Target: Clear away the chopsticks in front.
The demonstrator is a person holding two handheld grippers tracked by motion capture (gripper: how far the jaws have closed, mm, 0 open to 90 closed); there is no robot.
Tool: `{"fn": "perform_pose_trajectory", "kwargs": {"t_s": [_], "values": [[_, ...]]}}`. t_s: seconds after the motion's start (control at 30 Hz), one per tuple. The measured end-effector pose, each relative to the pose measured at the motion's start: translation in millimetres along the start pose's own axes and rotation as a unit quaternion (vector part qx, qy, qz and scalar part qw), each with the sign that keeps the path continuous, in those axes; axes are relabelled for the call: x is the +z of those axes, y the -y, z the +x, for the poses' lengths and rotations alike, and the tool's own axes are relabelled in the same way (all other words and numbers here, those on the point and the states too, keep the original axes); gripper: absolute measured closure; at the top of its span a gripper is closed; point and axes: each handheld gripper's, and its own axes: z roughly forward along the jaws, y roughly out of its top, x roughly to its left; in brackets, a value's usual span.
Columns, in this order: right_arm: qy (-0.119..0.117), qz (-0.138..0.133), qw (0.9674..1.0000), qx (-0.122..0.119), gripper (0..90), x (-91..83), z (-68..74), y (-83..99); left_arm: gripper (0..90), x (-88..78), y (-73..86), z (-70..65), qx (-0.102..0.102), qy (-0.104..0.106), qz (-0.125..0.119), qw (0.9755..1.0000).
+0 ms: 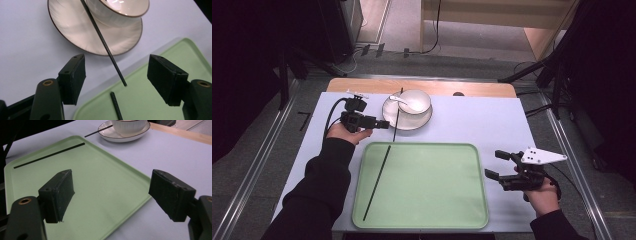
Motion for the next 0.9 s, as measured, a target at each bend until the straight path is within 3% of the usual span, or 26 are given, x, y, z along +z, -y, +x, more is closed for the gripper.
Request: {"fn": "perform_pose_trajectory", "kwargs": {"t_s": [0.23, 0.57, 0.7, 0.77, 0.9], "values": [[-0.003, -0.001, 1.0, -0.003, 20.8, -0.3, 0.9, -0.8, 37.1, 16.1, -18.3, 2.9, 0.006, -0.013, 0.006, 0.9999], [-0.005, -0.002, 1.0, -0.004, 20.9, -0.3, 1.5, -1.4, 44.8, 49.3, -25.6, 6.8, -0.008, -0.029, 0.017, 0.9994], [-0.002, -0.002, 1.0, -0.004, 20.9, -1.6, 0.9, -1.3, 50.0, 56.1, -27.4, 3.1, -0.008, -0.027, 0.003, 0.9996], [-0.001, -0.002, 1.0, -0.005, 21.0, -1.8, 1.0, -1.2, 51.5, 61.4, -28.6, 2.7, -0.007, -0.037, 0.019, 0.9991], [-0.002, -0.003, 1.0, -0.007, 21.0, -2.6, 1.5, -1.6, 53.5, 67.6, -28.4, 3.4, -0.01, -0.041, 0.023, 0.9989]]}}
